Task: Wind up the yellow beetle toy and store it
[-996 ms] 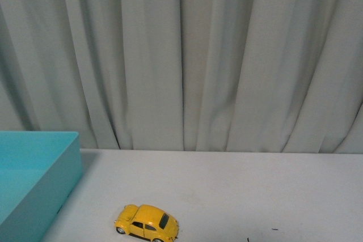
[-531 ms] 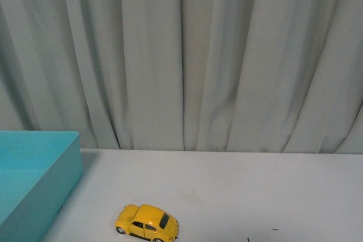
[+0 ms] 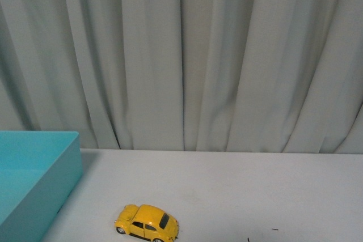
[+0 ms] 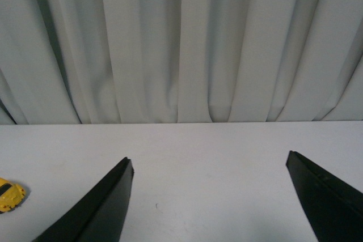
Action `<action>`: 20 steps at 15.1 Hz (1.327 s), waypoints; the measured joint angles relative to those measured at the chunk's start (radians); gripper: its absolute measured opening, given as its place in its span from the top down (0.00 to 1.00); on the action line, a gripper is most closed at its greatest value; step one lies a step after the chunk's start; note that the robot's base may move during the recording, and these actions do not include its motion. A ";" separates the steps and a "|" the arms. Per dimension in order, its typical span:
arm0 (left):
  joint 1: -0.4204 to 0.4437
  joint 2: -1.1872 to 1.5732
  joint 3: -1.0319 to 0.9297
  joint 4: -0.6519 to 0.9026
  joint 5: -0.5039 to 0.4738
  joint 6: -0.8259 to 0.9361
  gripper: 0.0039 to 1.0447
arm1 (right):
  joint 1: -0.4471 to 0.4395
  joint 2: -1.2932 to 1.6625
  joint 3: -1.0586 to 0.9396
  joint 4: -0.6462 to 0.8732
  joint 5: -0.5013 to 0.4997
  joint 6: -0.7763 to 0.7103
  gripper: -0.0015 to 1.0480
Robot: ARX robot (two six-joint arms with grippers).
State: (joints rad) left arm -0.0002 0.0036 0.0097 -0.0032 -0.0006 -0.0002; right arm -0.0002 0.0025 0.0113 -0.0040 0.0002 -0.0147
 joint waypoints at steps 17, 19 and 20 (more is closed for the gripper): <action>0.053 0.410 0.212 -0.161 -0.038 -0.098 0.06 | 0.000 0.000 0.000 0.000 0.000 0.000 0.06; 0.081 0.589 0.232 0.038 0.031 -0.067 0.06 | 0.000 0.000 0.000 0.000 0.000 0.000 0.06; 0.092 0.710 0.253 0.145 0.054 -0.039 0.06 | 0.000 0.000 0.000 0.000 0.000 0.000 0.06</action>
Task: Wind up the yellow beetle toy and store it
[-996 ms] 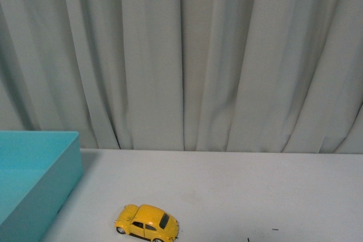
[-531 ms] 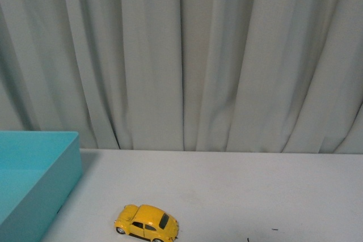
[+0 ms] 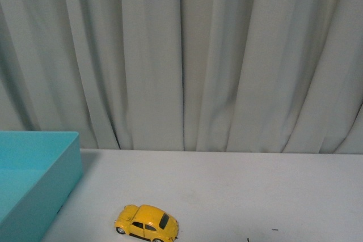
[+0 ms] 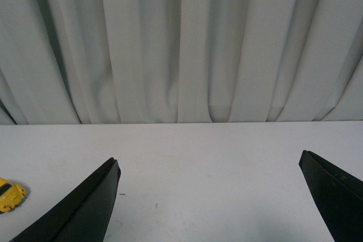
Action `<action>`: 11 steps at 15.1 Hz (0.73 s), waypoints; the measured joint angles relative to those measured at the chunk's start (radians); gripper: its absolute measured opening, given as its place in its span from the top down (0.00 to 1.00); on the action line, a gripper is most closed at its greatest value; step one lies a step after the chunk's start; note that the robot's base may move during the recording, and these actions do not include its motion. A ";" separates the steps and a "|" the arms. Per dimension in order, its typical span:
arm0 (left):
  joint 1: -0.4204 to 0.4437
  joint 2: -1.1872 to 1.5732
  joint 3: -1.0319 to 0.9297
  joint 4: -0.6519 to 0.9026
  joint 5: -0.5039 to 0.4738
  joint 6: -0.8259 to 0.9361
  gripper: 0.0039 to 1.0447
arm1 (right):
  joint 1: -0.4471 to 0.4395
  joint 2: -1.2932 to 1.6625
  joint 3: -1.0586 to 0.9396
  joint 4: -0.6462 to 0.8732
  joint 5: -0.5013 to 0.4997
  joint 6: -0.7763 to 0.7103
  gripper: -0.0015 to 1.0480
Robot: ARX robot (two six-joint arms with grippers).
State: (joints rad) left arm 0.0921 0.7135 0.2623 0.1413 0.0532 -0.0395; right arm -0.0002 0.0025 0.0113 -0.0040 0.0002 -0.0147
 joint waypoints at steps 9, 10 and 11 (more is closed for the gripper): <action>-0.139 0.715 0.564 0.008 0.290 0.526 0.06 | 0.000 0.000 0.000 0.000 0.000 0.000 0.06; -0.185 0.751 0.629 -0.037 0.312 0.599 0.06 | 0.000 0.000 0.000 0.000 0.000 0.000 0.06; -0.237 0.787 0.687 -0.104 0.344 0.687 0.06 | 0.000 0.000 0.000 0.000 0.000 0.000 0.06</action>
State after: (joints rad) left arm -0.1444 1.5009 0.9497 0.0372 0.3969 0.6472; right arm -0.0002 0.0025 0.0113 -0.0036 0.0002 -0.0147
